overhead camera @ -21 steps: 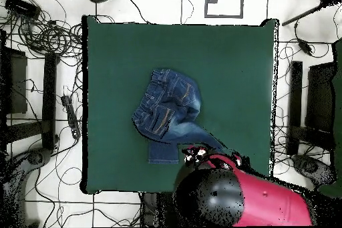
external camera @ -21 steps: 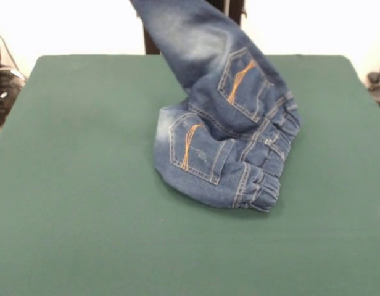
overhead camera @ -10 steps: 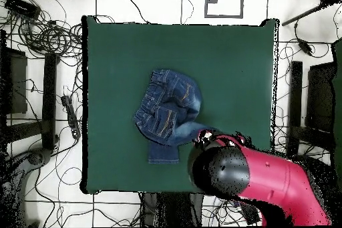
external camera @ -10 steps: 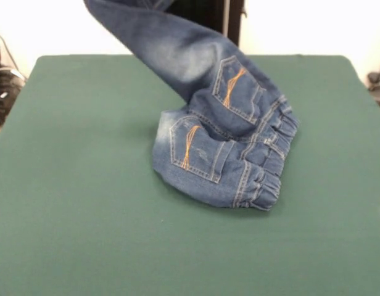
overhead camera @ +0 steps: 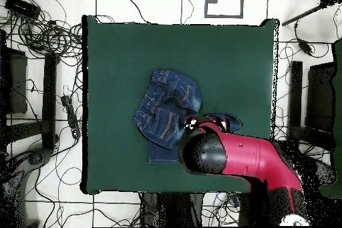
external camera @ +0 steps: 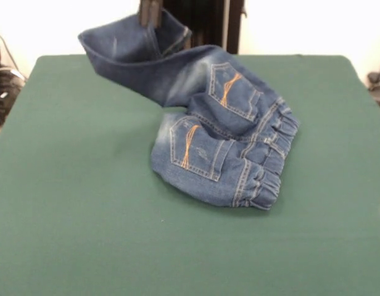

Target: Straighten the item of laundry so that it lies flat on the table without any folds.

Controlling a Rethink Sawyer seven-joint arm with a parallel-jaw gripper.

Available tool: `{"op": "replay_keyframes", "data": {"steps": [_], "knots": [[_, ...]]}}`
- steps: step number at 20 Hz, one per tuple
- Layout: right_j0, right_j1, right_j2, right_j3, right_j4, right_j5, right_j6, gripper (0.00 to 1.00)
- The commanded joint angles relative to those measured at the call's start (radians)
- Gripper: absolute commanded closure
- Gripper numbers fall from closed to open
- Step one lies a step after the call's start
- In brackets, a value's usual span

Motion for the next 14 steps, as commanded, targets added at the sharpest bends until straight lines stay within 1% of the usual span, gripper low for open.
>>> {"op": "replay_keyframes", "data": {"steps": [1, 8, 11, 14], "knots": [[0.0, 0.13, 0.165, 0.07, -0.079, -0.117, -0.046, 1.0], [-0.047, 0.22, 0.219, -0.006, -0.155, -0.146, -0.086, 1.0], [-0.063, 0.239, 0.237, -0.018, -0.173, -0.148, -0.082, 1.0], [-0.063, 0.232, 0.239, -0.016, -0.185, -0.14, -0.062, 1.0]]}}
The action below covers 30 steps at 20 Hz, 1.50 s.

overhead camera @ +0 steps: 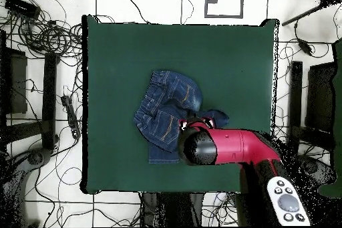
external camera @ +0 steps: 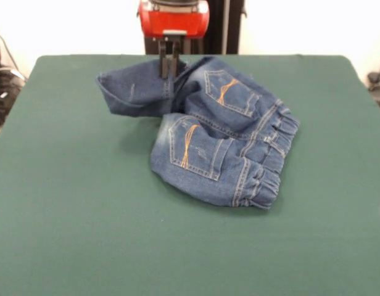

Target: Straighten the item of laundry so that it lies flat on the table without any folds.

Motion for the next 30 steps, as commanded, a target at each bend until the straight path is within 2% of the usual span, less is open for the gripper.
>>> {"op": "replay_keyframes", "data": {"steps": [1, 14, 23, 30], "knots": [[0.001, 0.038, 0.143, -0.012, -0.055, -0.033, -0.055, 1.0], [0.003, -0.114, 0.148, 0.109, 0.015, 0.062, -0.008, 1.0], [0.065, -0.236, 0.128, 0.171, 0.09, 0.144, 0.034, 1.0], [0.086, -0.232, 0.106, 0.177, 0.095, 0.122, 0.047, 1.0]]}}
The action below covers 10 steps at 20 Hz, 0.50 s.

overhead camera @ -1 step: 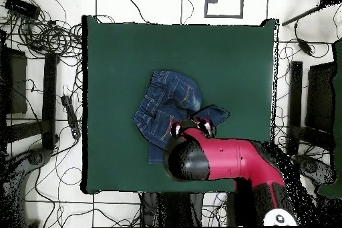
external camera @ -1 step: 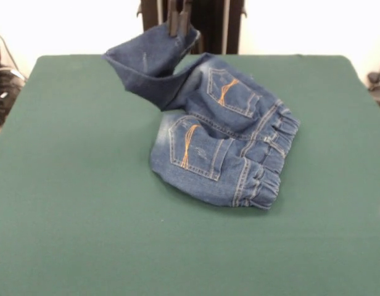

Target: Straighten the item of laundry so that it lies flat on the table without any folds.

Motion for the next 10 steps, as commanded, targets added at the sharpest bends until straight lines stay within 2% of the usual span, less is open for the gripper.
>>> {"op": "replay_keyframes", "data": {"steps": [1, 10], "knots": [[0.046, -0.004, 0.084, 0.088, 0.052, 0.091, 0.047, 1.0], [0.038, -0.047, 0.088, 0.138, 0.076, 0.09, 0.046, 1.0]]}}
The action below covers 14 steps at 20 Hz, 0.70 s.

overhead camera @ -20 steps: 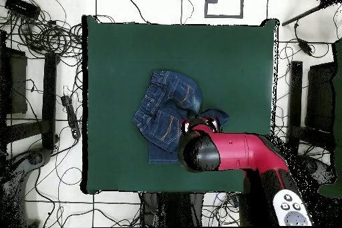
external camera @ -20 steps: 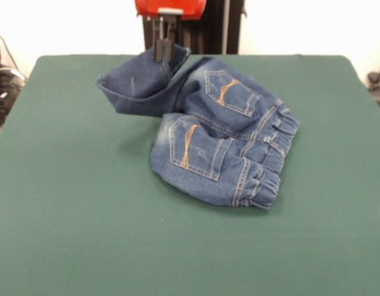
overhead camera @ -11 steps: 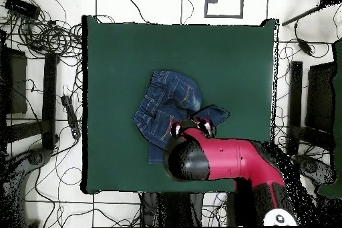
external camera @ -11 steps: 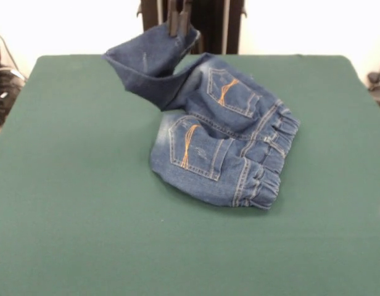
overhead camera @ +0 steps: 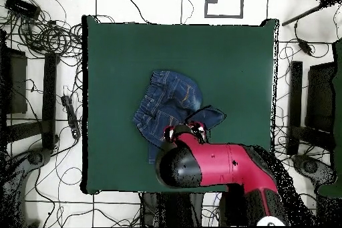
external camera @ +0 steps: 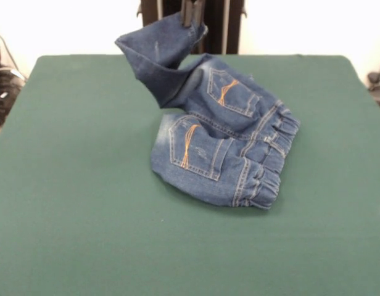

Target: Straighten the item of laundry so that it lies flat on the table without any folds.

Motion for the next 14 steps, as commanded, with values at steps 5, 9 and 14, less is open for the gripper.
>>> {"op": "replay_keyframes", "data": {"steps": [5, 9, 14], "knots": [[0.014, -0.024, 0.101, 0.113, 0.084, 0.085, 0.032, 1.0], [0.013, -0.027, 0.109, 0.104, 0.092, 0.11, 0.005, 1.0], [0.045, -0.032, 0.11, 0.04, 0.098, 0.178, -0.008, 1.0]]}}
